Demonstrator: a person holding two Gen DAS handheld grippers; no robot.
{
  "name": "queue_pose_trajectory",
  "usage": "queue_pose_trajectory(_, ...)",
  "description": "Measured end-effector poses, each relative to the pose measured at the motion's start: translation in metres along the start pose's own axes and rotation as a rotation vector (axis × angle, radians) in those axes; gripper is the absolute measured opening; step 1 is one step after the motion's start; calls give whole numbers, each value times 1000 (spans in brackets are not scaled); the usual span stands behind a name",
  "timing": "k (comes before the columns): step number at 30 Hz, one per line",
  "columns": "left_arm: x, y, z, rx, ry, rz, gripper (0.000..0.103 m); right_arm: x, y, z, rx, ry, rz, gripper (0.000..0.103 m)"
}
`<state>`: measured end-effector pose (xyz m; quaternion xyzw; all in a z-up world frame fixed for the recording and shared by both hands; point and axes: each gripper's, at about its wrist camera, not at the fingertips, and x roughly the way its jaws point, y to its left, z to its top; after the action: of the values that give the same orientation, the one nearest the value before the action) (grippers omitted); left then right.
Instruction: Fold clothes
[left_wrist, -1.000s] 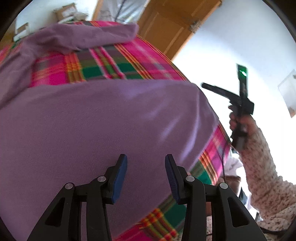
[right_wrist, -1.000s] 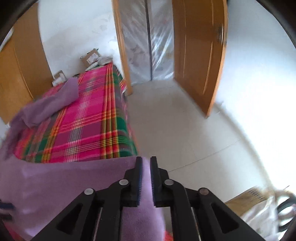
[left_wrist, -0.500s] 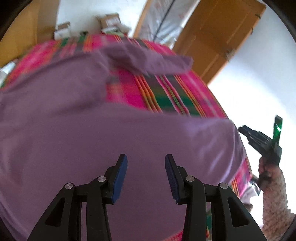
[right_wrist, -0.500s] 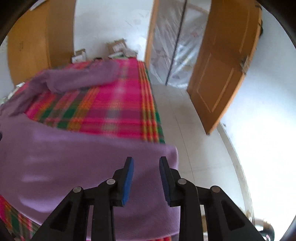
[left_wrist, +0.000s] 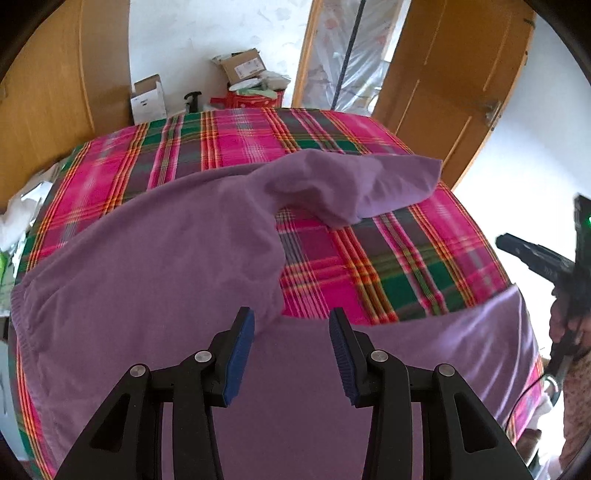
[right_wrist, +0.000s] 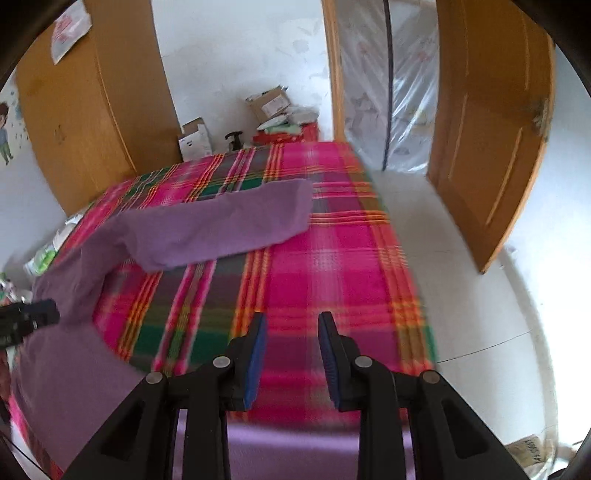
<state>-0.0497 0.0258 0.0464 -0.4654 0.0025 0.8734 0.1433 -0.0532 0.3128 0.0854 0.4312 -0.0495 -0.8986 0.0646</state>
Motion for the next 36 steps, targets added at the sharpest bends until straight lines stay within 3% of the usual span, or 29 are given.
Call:
queue_pose_trajectory(3, 18, 1, 5, 29, 33, 87, 44, 31, -1, 19, 53, 38, 46, 29)
queue_pose_trajectory(8, 36, 9, 14, 13, 56, 97, 44, 76, 5, 48, 99, 57, 89, 41)
queue_pose_trajectory(16, 62, 16, 24, 35, 75, 147, 43, 117, 8, 72, 141, 44, 7, 43)
queue_pose_trajectory(17, 62, 20, 26, 15, 73, 130, 41, 118, 10, 74, 137, 37, -1, 43)
queue_pose_trajectory(18, 60, 25, 27, -4, 64, 105, 33, 119, 11, 76, 134, 29, -6, 42)
queue_pose_trajectory(19, 58, 29, 29, -18, 55, 82, 29, 120, 11, 77, 132, 22, -11, 40)
queue_pose_trajectory(21, 52, 37, 31, -54, 38, 35, 22, 122, 11, 80, 134, 13, -22, 25)
queue_pose_trajectory(22, 49, 42, 32, -80, 30, 11, 19, 122, 11, 82, 134, 9, -31, 14)
queue_pose_trajectory(24, 42, 54, 34, -128, 8, -36, 16, 114, 14, 84, 117, -9, -39, 11)
queue_pose_trajectory(29, 17, 83, 37, -221, -71, -75, 12, 72, 19, 85, 82, -94, -32, 9)
queue_pose_trajectory(36, -1, 90, 27, -246, -92, -131, 12, 8, 18, 89, 68, -192, -81, 9)
